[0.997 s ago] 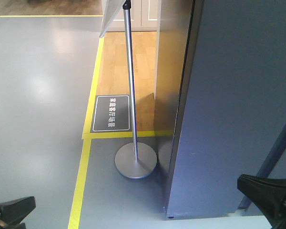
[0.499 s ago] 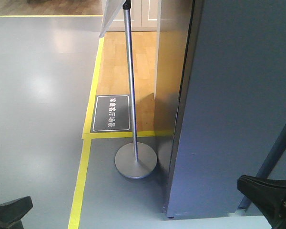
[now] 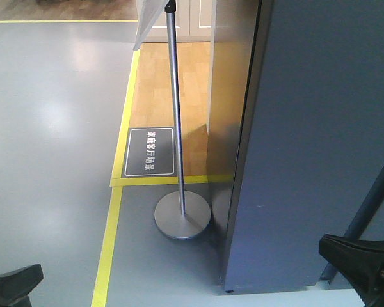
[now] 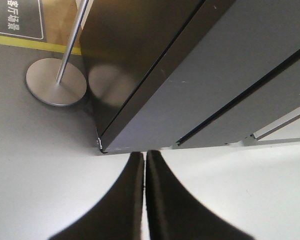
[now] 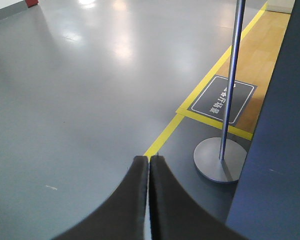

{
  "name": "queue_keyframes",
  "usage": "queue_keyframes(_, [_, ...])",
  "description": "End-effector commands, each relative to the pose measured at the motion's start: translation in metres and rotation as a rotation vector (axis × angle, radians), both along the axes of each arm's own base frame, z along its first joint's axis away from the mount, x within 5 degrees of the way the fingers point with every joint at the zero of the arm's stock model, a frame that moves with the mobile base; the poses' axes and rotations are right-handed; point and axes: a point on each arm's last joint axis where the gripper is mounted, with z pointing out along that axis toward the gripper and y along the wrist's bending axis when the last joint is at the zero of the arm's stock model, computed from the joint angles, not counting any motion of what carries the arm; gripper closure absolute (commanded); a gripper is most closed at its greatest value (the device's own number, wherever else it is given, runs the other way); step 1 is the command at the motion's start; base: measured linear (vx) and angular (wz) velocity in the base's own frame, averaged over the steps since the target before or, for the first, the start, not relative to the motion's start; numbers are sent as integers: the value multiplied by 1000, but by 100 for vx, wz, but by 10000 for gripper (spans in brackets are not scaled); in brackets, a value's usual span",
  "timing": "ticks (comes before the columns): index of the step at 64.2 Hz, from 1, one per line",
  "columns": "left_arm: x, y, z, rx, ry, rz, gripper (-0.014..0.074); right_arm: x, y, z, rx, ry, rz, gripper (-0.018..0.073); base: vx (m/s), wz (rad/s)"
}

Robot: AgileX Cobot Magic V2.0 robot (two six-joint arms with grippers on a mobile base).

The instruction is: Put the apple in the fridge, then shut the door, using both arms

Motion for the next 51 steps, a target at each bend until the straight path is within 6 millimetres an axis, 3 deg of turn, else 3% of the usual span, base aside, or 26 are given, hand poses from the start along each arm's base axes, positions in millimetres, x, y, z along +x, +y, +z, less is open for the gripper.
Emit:
queue_keyframes(1, [4,3,5,-28,-10,65,604,3,0,11,41,-38,-22,563,0,0])
queue_keyframes(11, [1,17,-3,-95,10,281,604,2,0,11,43,-35,-15,563,0,0])
queue_keyframes(19, [-8,28,-13,-112,-77,375,604,1,2,10,46,-28,2,563,0,0])
queue_keyframes(30, [-27,33,-35,-103,-162,367,604,0,3,10,49,-21,19,563,0,0])
queue_keyframes(51, [-47,42,-26,153,-409,301,604,-1,4,10,55,-15,31,563,0,0])
